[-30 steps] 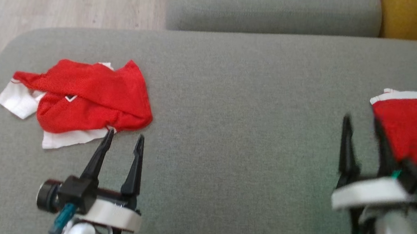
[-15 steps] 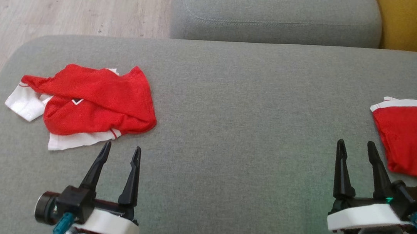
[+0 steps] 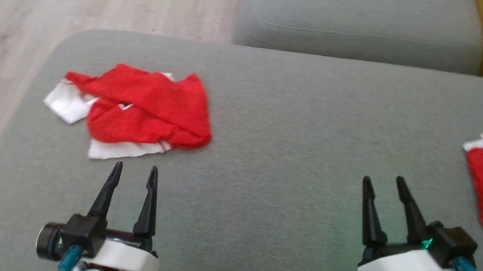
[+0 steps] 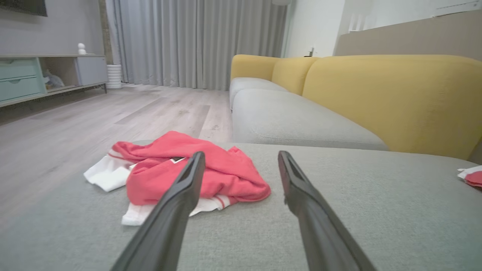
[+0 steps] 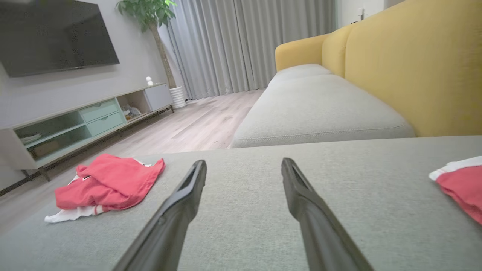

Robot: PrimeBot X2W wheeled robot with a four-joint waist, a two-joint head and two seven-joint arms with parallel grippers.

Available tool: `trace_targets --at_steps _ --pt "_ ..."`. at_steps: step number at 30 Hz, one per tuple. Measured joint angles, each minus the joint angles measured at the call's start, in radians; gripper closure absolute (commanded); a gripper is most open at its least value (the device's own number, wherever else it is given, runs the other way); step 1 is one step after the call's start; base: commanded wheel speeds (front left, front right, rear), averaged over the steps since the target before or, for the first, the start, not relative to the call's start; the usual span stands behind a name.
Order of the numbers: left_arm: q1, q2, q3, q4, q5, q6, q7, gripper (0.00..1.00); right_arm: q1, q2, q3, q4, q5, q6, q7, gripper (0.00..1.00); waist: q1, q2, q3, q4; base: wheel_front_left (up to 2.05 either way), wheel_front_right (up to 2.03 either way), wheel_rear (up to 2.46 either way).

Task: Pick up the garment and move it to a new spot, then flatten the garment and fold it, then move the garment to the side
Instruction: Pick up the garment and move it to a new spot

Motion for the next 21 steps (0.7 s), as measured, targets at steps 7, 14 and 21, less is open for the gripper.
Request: trace_targets --at_steps 7,14,21 --pt "0.002 0.0 0.002 0.003 0.0 -0.001 0.0 0.0 0.012 0.0 0.037 0.004 0.01 0.0 0.0 0.0 0.0 0.0 -0.015 0.105 0.0 0.0 0.0" --pt "0.023 0.0 0.002 0.012 0.002 -0.006 0.0 0.0 0.012 0.001 0.07 0.016 0.029 0.0 0.0 0.0 0.0 0.0 -0.03 0.211 0.0 0.0 0.0" --pt "0.041 0.001 -0.003 0.019 0.01 -0.01 0.0 0.0 0.012 0.001 0.09 0.021 0.043 0.0 0.0 0.0 -0.0001 0.0 -0.039 0.296 0.0 0.0 0.0"
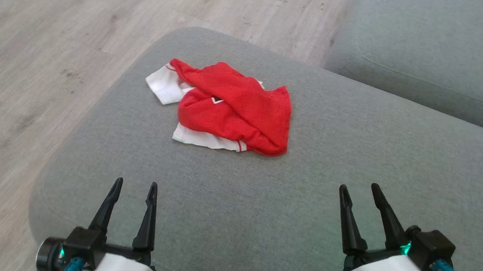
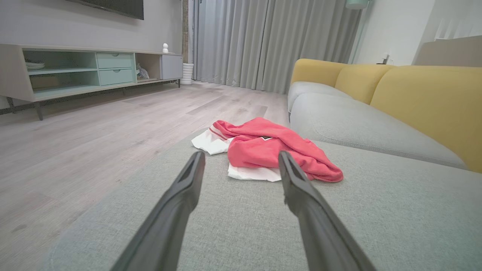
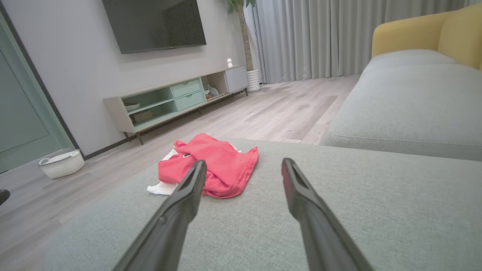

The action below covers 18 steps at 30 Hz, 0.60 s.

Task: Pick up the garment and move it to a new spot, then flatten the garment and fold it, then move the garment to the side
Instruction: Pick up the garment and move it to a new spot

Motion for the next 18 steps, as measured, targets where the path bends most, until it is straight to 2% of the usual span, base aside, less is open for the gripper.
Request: trace_targets --at_steps 4,12,18 --pt "0.0 0.0 0.001 -0.003 -0.002 0.0 0.0 0.0 -0.002 0.0 0.011 0.001 0.0 0.0 0.0 0.0 0.0 0.0 0.008 0.016 0.0 0.0 0.0" --pt "-0.041 0.0 -0.01 0.006 0.0 -0.011 0.0 0.0 -0.022 0.0 0.013 -0.012 -0.02 0.0 0.0 0.0 0.0 0.0 0.075 -0.018 0.0 0.0 0.0" --pt "-0.354 0.027 -0.072 0.147 0.026 -0.073 0.112 0.0 -0.125 -0.001 0.004 -0.049 -0.056 0.0 0.0 0.0 0.0003 0.0 0.188 -0.082 0.0 0.0 0.0"
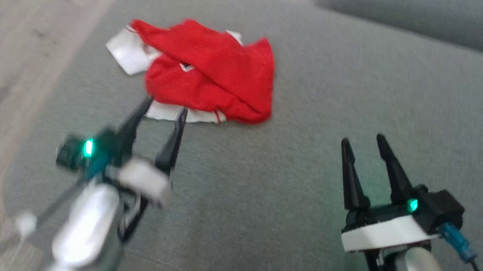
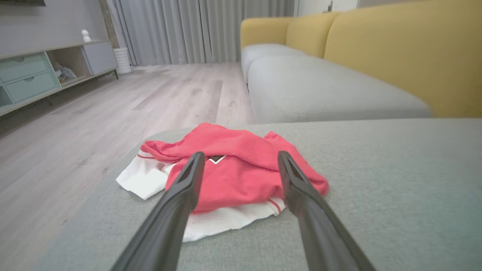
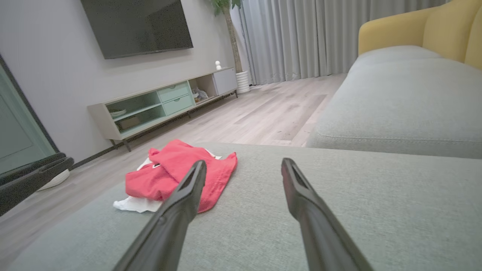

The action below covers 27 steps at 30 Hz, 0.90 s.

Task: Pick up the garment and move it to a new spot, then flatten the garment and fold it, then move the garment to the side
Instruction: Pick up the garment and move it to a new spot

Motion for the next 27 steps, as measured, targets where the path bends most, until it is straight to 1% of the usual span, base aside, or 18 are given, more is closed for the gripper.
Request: trace_targets --at_steps 4,6,9,13,19,20,21,22,25,27 --pt "-0.184 0.042 -0.042 0.099 -0.007 -0.024 0.104 0.0 -0.036 0.0 -0.02 -0.03 -0.023 0.0 0.0 0.0 0.0001 0.0 0.078 -0.042 0.0 0.0 0.0" --pt "-0.271 0.065 -0.065 0.156 -0.028 -0.025 0.163 0.0 -0.064 -0.001 -0.03 -0.049 -0.025 0.0 0.0 0.0 0.0001 0.0 0.117 -0.065 0.0 0.0 0.0" --pt "-0.382 0.106 -0.114 0.223 -0.084 -0.032 0.219 0.0 -0.11 -0.001 -0.024 -0.074 -0.028 0.0 0.001 0.0 0.0001 0.0 0.172 -0.101 0.0 0.0 0.0" --pt "-0.484 0.163 -0.182 0.285 -0.163 -0.032 0.244 0.0 -0.15 -0.002 -0.03 -0.088 -0.023 0.0 0.0 0.0 0.0 0.0 0.234 -0.152 0.0 0.0 0.0" --pt "-0.562 0.207 -0.287 0.375 -0.258 -0.032 0.275 0.0 -0.157 -0.003 -0.027 -0.087 -0.023 0.0 0.0 0.0 -0.0001 0.0 0.303 -0.219 0.0 0.0 0.0" --pt "-0.568 0.211 -0.306 0.383 -0.273 -0.032 0.275 0.07 -0.158 -0.003 -0.027 -0.086 -0.023 0.0 0.0 0.0 -0.0001 -0.0001 0.309 -0.228 0.0 0.0 0.0" --pt "-0.573 0.217 -0.319 0.386 -0.289 -0.032 0.275 0.51 -0.159 -0.003 -0.027 -0.083 -0.023 0.0 0.0 0.0 -0.0001 0.0 0.313 -0.235 0.0 0.0 0.0" --pt "-0.577 0.222 -0.331 0.39 -0.305 -0.032 0.272 1.0 -0.16 -0.003 -0.027 -0.081 -0.023 0.0 0.0 0.0 -0.0001 0.0 0.316 -0.242 0.0 0.0 0.0" --pt "-0.589 0.233 -0.38 0.399 -0.345 -0.032 0.229 1.0 -0.166 -0.003 -0.027 -0.071 -0.016 0.0 0.0 0.0 -0.0001 -0.0001 0.305 -0.25 0.0 0.0 0.0" --pt "-0.589 0.238 -0.404 0.402 -0.345 -0.032 0.17 1.0 -0.166 -0.003 -0.024 -0.066 -0.014 0.0 -0.003 0.0 -0.0003 0.0 0.288 -0.251 0.0 0.0 0.0"
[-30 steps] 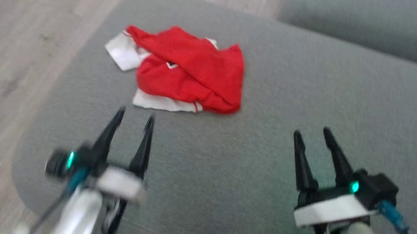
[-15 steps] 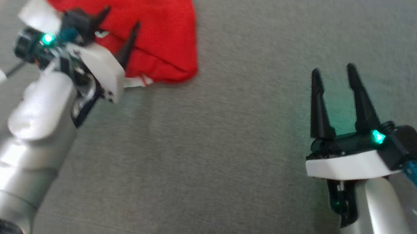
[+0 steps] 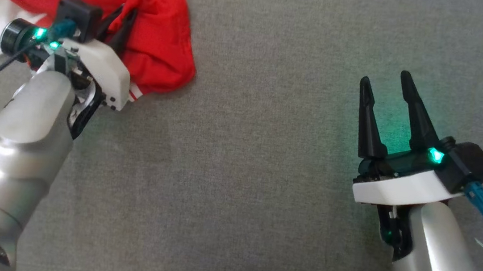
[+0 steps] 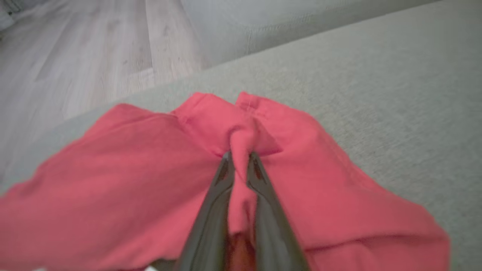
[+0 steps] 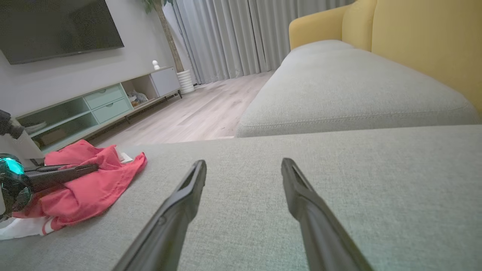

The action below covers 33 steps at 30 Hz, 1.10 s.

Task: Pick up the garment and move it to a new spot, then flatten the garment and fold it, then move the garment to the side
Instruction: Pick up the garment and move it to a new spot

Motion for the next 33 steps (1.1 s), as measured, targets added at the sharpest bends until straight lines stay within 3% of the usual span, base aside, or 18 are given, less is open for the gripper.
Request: trace_targets --at_steps 6,10,15,20,28,29,30,33 --pt "0.0 0.005 -0.033 -0.001 0.004 0.0 -0.203 1.0 0.003 0.0 0.004 0.021 0.006 0.0 0.0 0.0 0.0 0.0 -0.071 -0.005 0.0 0.0 0.0" --pt "0.003 -0.003 -0.036 -0.05 0.013 0.0 -0.26 1.0 0.023 0.0 0.003 0.025 0.015 0.0 0.0 0.0 -0.0001 0.0 -0.129 -0.015 0.0 0.0 0.0" --pt "0.064 -0.033 -0.041 -0.159 0.013 0.004 -0.275 1.0 0.068 0.001 0.0 0.032 0.035 0.0 0.0 0.0 -0.0003 0.0001 -0.196 -0.047 0.0 0.0 0.0" --pt "0.154 -0.105 -0.085 -0.261 0.013 0.022 -0.273 1.0 0.086 0.001 -0.003 0.027 0.042 0.0 0.0 0.0 -0.0002 0.0 -0.231 -0.116 0.0 0.0 0.0" --pt "0.148 -0.219 -0.163 -0.285 0.028 0.044 -0.235 1.0 0.086 0.001 0.003 0.008 0.062 0.0 0.0 0.0 0.0 0.0 -0.216 -0.216 0.0 0.0 0.0" --pt "0.144 -0.23 -0.171 -0.272 0.028 0.044 -0.224 0.73 0.086 0.001 0.002 0.008 0.066 0.0 0.0 0.0 0.0 0.0 -0.211 -0.228 0.0 0.0 0.0" --pt "0.141 -0.238 -0.178 -0.253 0.03 0.05 -0.22 0.0 0.086 0.001 0.002 0.008 0.07 0.0 0.0 0.0 0.0001 0.0 -0.205 -0.239 0.0 0.0 0.0" --pt "0.138 -0.244 -0.202 -0.189 0.045 0.063 -0.221 0.0 0.086 0.002 0.011 0.008 0.073 0.0 0.0 0.0 0.0001 0.0 -0.189 -0.272 0.0 0.0 0.0"
